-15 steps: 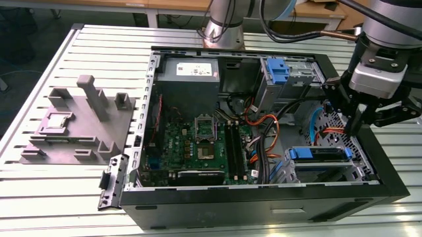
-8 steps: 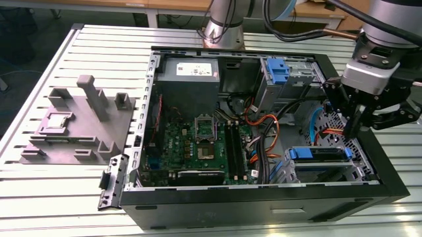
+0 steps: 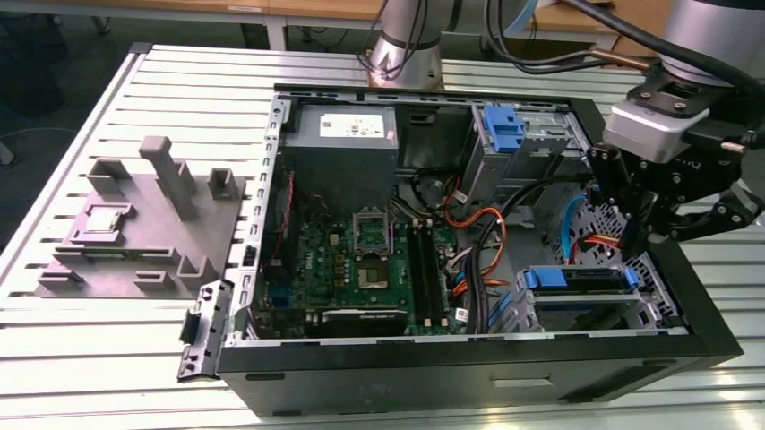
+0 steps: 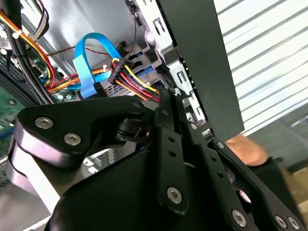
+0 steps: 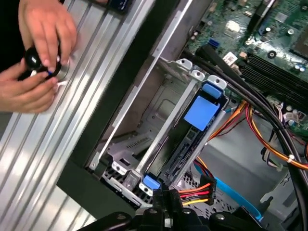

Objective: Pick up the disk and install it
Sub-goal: 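Insert the first disk wire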

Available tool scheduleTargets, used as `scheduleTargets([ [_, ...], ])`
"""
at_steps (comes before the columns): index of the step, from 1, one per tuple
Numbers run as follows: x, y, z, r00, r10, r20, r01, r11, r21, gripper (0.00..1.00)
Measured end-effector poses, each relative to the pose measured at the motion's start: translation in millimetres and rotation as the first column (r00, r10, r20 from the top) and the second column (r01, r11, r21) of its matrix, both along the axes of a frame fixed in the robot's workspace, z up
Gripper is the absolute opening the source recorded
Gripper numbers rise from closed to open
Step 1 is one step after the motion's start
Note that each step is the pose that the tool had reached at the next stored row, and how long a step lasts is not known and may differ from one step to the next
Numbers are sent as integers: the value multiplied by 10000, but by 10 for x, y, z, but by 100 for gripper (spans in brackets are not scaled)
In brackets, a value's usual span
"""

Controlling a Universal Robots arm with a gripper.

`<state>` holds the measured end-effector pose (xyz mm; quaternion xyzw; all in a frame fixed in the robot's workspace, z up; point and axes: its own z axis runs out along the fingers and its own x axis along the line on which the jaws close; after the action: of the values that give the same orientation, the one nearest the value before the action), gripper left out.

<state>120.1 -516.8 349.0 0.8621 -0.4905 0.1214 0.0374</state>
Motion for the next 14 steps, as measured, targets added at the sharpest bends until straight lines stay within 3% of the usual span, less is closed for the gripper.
scheduleTargets([
  [5,0,0,-3,9959,-908,0,908,9959,-2,17],
  [10,0,0,-3,9852,-1712,0,1712,9852,-3,17],
  [14,0,0,-3,9837,-1797,0,1797,9837,-2,17],
])
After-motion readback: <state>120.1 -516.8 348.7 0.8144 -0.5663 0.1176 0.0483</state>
